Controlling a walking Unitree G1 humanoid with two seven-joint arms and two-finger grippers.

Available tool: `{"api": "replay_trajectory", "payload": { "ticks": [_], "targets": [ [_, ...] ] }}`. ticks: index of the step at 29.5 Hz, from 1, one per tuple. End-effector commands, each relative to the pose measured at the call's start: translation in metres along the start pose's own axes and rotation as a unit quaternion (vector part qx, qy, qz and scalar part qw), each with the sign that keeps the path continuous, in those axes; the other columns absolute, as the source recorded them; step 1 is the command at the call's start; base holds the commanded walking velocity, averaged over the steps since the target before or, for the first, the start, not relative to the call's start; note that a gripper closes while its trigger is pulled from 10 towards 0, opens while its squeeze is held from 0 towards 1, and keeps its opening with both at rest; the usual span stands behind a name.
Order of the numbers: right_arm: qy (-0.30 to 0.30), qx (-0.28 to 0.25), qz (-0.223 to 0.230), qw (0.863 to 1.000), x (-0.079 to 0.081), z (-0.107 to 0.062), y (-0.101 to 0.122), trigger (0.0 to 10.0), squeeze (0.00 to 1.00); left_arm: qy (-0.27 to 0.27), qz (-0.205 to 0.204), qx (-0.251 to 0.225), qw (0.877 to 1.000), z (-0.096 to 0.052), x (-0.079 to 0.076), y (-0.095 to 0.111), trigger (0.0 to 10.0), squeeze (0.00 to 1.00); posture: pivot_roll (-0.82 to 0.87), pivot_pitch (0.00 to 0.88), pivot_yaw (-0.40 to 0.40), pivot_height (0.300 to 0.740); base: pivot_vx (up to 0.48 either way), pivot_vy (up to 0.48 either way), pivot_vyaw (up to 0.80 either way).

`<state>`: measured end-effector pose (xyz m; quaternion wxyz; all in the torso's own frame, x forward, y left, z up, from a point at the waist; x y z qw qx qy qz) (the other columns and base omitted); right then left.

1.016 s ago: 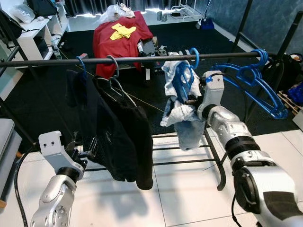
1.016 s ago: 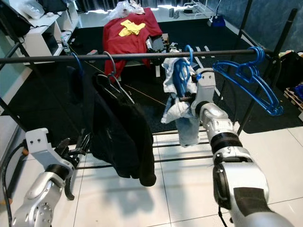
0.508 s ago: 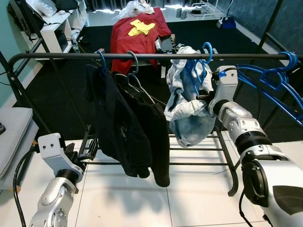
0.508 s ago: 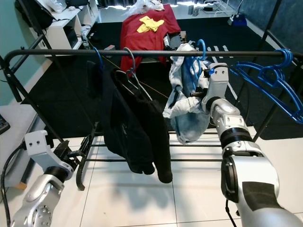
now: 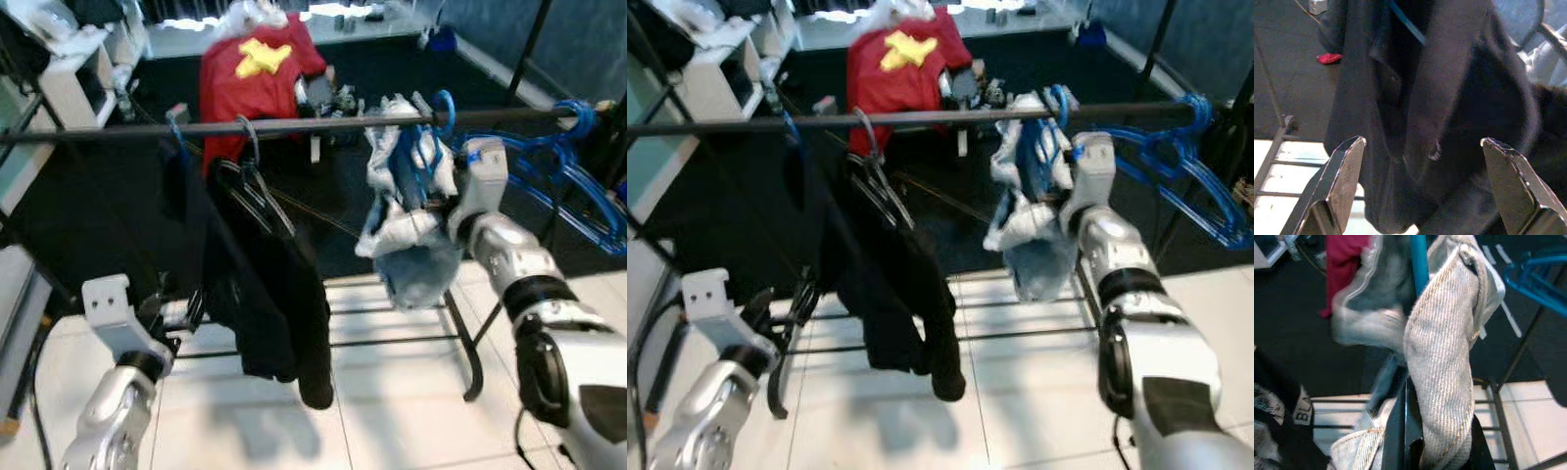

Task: Hang hanger

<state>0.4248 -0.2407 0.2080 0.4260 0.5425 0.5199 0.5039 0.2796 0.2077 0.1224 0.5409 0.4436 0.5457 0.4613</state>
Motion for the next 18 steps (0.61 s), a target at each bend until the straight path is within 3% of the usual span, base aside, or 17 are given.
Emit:
{"api": "replay_trajectory", "payload": {
  "ticks": [1,10,18],
  "targets": [
    [0.023,-0.02,-0.005,1.0,0.015,0.004,0.01,10.0,0.0,0.013,-0.006,0.01,1.0,-0.004,0.007,-0.004,10.0,0.0,0.0,0.097,0.022,0.74,0.0,0.0,0.0],
    [0.015,0.03,-0.022,0.999,0.007,0.002,-0.01,10.0,0.0,0.016,-0.009,0.007,1.0,-0.006,0.009,-0.002,10.0,0.0,0.01,0.105,0.022,0.74,0.0,0.0,0.0],
    [-0.001,0.064,-0.007,0.998,-0.004,-0.003,-0.028,10.0,0.0,0.021,-0.005,0.01,1.0,-0.008,0.015,-0.001,10.0,0.0,0.03,0.113,0.036,0.74,0.0,0.0,0.0]
  ]
}}
Point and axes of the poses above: a point about 5 cm out from each wrist's last joint towards the gripper, its own z axis pointing out of the wrist towards the gripper, its own y axis along the axis of the wrist's last joint, x = y × z, the point moved 2 cm from there along z, pointing out of the wrist towards the gripper, and after that the axes turned 6 degrees about z, right-handed, at the moved point
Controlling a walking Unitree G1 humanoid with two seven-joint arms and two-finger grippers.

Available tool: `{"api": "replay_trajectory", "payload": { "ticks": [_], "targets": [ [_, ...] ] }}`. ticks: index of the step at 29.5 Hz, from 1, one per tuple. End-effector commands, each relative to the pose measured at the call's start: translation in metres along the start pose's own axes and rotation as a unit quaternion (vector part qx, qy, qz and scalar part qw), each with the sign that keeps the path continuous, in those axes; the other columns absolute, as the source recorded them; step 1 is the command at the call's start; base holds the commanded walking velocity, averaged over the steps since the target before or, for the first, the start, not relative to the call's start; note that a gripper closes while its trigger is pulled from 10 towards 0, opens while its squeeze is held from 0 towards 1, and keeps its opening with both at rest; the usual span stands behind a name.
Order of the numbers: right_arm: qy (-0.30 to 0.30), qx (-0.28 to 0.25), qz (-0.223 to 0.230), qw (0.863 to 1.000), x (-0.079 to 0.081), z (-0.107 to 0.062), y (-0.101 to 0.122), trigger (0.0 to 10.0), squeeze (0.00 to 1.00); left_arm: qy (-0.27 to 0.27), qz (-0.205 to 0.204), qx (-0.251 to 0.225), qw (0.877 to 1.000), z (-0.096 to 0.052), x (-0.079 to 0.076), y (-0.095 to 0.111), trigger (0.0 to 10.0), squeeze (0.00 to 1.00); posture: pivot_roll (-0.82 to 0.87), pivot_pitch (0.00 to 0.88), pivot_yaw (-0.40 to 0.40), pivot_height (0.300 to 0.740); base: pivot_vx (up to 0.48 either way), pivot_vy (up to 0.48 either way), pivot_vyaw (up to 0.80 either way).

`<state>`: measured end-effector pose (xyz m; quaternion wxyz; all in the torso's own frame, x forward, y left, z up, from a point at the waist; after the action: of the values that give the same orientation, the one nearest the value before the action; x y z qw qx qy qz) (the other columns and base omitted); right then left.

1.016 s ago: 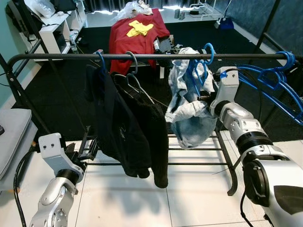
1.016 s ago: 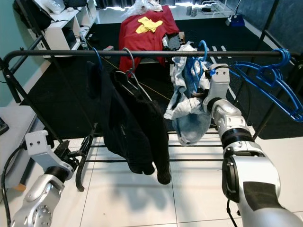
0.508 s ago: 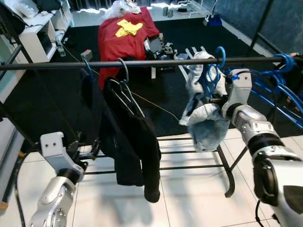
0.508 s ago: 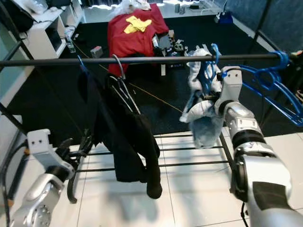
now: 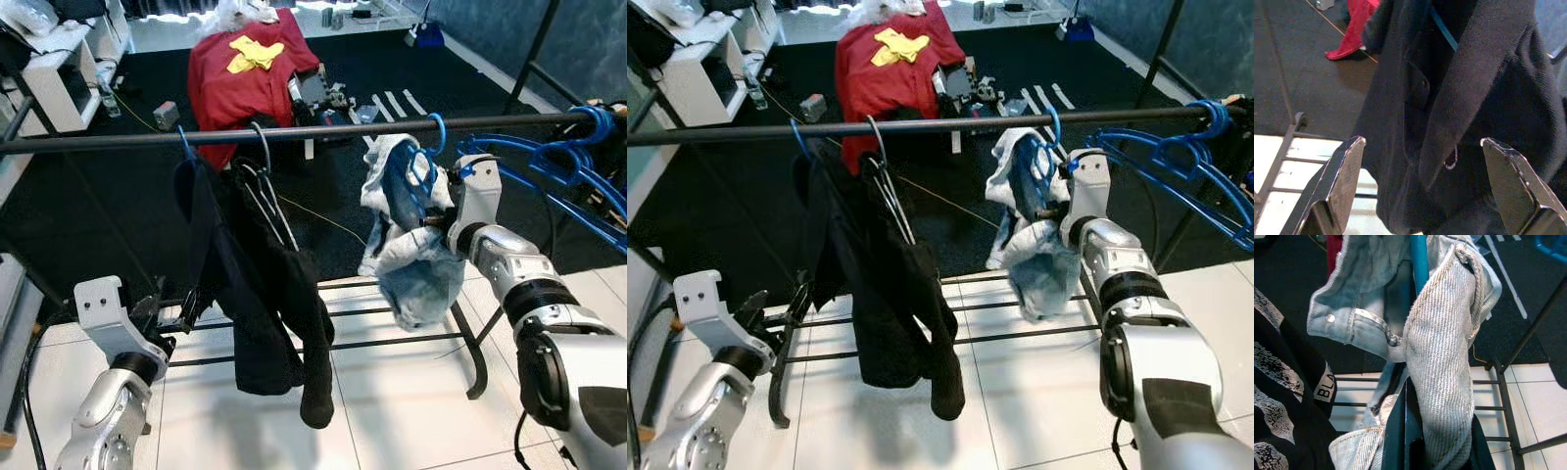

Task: Hang hanger

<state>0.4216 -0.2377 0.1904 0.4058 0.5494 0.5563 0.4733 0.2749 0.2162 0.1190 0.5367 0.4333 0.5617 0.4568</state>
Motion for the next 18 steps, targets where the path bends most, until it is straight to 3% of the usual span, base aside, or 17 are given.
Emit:
{"api": "replay_trajectory", "payload": {
  "ticks": [1,9,11,17,18],
  "targets": [
    [-0.006,0.021,0.015,1.0,-0.005,-0.002,-0.014,10.0,1.0,0.008,0.01,0.005,1.0,-0.003,0.007,0.001,10.0,0.0,0.03,0.112,0.041,0.74,0.0,0.0,0.0],
    [0.027,-0.008,0.033,0.999,0.007,0.0,-0.017,10.0,1.0,-0.003,0.007,0.003,1.0,-0.003,0.007,0.003,10.0,0.0,0.03,0.106,0.043,0.74,0.0,0.0,0.0],
    [0.044,-0.055,0.048,0.996,0.021,-0.001,-0.026,10.0,1.0,-0.015,0.013,-0.018,1.0,-0.004,0.006,0.012,10.0,0.0,0.0,0.107,0.041,0.74,0.0,0.0,0.0],
    [0.049,-0.07,0.051,0.995,0.027,-0.003,-0.033,10.0,1.0,-0.017,0.016,-0.026,0.999,-0.004,0.006,0.016,10.0,0.0,0.0,0.107,0.041,0.74,0.0,0.0,0.0],
    [0.072,-0.085,0.074,0.991,0.042,-0.009,-0.048,10.0,1.0,-0.027,0.018,-0.04,0.999,0.0,0.002,0.023,10.0,0.0,-0.01,0.106,0.04,0.74,0.0,0.0,0.0]
  ]
}}
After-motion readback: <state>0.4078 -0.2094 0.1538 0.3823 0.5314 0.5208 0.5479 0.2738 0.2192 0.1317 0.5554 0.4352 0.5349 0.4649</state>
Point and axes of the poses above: a point about 5 cm out from each wrist's last joint towards the gripper, its own z axis pointing out of the wrist towards the gripper, its own y axis along the axis of the wrist's last joint, x = y × z, the point moved 2 cm from there along z, pointing out of the wrist towards the gripper, and after that the axes turned 6 degrees about z, right-handed, at the moved point
